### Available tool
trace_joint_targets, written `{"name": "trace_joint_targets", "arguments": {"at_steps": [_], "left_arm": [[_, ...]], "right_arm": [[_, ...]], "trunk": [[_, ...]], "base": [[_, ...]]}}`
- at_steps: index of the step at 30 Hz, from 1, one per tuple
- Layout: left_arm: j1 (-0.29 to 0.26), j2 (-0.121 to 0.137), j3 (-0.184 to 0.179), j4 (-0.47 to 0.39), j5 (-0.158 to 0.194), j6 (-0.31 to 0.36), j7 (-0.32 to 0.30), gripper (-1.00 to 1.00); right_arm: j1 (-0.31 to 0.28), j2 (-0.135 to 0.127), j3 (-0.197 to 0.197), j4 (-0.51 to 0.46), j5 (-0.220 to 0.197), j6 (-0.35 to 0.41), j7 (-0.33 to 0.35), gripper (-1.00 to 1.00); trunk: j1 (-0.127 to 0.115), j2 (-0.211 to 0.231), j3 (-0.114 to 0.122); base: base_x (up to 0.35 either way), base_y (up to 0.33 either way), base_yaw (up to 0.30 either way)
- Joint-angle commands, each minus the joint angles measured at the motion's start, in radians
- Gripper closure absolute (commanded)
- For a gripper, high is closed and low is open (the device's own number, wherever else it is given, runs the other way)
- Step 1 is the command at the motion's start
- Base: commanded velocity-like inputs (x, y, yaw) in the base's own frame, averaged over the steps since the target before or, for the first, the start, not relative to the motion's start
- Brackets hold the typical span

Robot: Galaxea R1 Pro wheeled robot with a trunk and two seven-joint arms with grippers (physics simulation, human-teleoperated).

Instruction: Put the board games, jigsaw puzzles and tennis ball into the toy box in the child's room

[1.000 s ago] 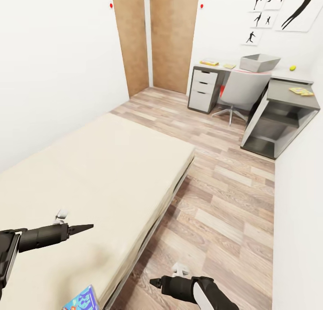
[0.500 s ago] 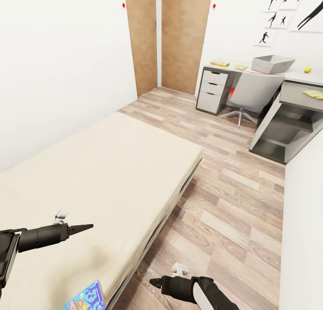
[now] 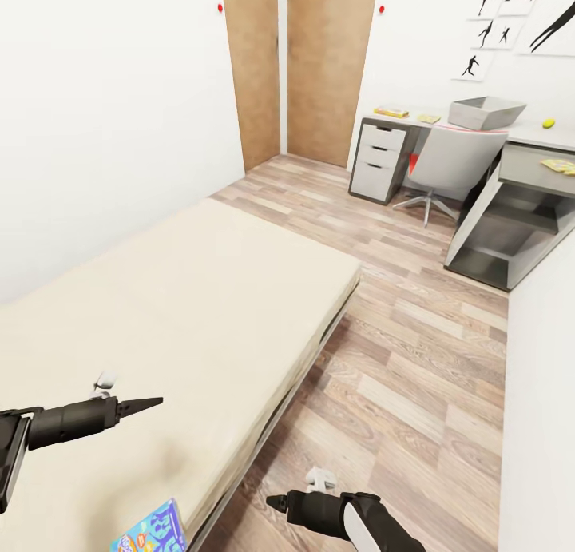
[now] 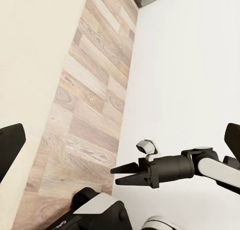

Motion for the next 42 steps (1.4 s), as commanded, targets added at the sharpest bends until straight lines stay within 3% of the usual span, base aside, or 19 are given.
{"name": "trace_joint_targets", "arguments": {"at_steps": [1,7,10,20,42], "left_arm": [[-0.001,0.000,0.002,-0.001,-0.010,0.011,-0.009,-1.00],[-0.001,0.000,0.003,-0.001,-0.010,0.015,-0.009,-1.00],[-0.002,0.000,0.003,-0.001,-0.012,0.031,-0.009,-1.00],[-0.004,0.012,0.002,-0.019,-0.021,0.083,-0.009,-1.00],[-0.004,0.015,0.001,-0.024,-0.021,0.093,-0.009,-1.00]], "right_arm": [[0.000,0.000,0.002,-0.001,-0.006,0.005,-0.001,-1.00],[0.000,0.002,0.002,-0.001,-0.004,-0.012,-0.002,-1.00],[-0.001,0.016,0.002,-0.001,-0.003,-0.017,-0.006,-1.00],[-0.006,0.016,0.002,-0.001,0.000,-0.010,-0.007,-1.00],[-0.003,0.016,0.003,-0.002,-0.007,-0.021,-0.004,-1.00]], "trunk": [[0.004,-0.008,-0.004],[0.027,-0.050,-0.023],[0.038,-0.071,-0.032],[0.077,-0.141,-0.063],[0.161,-0.295,-0.132]], "base": [[0.000,0.000,0.000],[0.000,0.000,0.000],[0.000,0.000,0.000],[0.000,0.000,0.000],[0.000,0.000,0.000]]}}
